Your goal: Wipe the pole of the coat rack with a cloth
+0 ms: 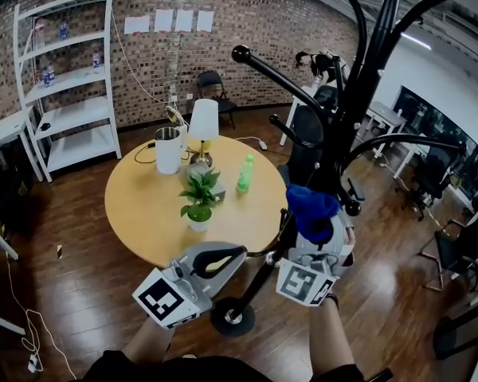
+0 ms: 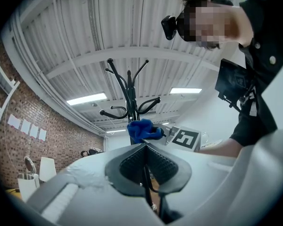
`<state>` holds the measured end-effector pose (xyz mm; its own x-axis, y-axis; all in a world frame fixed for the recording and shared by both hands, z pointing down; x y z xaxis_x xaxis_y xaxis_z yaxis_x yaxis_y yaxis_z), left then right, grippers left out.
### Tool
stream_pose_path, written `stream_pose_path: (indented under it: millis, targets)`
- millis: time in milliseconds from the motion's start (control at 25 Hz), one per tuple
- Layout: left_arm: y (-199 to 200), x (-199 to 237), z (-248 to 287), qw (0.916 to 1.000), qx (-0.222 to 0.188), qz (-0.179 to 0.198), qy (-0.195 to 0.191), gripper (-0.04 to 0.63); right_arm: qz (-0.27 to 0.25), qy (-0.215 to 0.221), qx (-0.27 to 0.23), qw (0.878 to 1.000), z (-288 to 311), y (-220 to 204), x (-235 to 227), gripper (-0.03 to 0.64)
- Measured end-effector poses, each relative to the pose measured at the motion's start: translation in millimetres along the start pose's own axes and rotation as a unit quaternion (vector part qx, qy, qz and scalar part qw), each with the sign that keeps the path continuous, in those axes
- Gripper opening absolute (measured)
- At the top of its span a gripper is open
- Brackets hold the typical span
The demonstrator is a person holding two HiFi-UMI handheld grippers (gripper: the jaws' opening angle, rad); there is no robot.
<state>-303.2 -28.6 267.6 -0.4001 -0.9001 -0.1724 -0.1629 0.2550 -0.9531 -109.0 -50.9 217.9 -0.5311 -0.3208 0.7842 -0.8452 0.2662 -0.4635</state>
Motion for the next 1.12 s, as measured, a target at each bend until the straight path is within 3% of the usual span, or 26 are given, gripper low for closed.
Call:
stream_pose_path:
  millis: [240, 400, 720, 1040, 1120]
  targets:
    - [-9.4, -5.6, 6.4, 0.9998, 0.018, -0.004, -0.011, 0.003, 0.057, 0.062, 0.040, 0.996, -29.6, -36.0, 61.3, 0.067]
    - [-11.5, -10.6, 13.0, 0.9997, 0.018, -0.011, -0.016, 0.003, 0.080, 0.120, 0.082, 0.986, -52.6, -64.3, 108.2, 0.067]
    - [-13.0, -18.7, 16.4, 0.9994, 0.025, -0.013, -0.021, 0.003, 0.058, 0.222, 0.149, 0.962, -89.0, -109.9, 179.8, 0.069]
    - [-13.5, -22.8, 12.7, 0.9995, 0.028, -0.011, -0.014, 0.003, 0.038, 0.245, 0.162, 0.955, -92.3, -113.4, 184.5, 0.071]
    - [-13.1, -22.3, 11.1, 0.9995, 0.028, -0.009, -0.011, 0.003, 0.042, 0.228, 0.156, 0.960, -87.8, -107.7, 169.3, 0.074]
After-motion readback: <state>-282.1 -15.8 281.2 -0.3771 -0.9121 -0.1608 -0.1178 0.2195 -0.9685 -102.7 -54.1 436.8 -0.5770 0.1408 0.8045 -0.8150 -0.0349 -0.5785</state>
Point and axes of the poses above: the fingertips, and each gripper's own axes: z forward along the fingers, x to its left, y out of its top, the point moved 8 cm from there along -z, backward along the fingers, and after that the axes turned 1 degree about y, right-handed, at the moved point
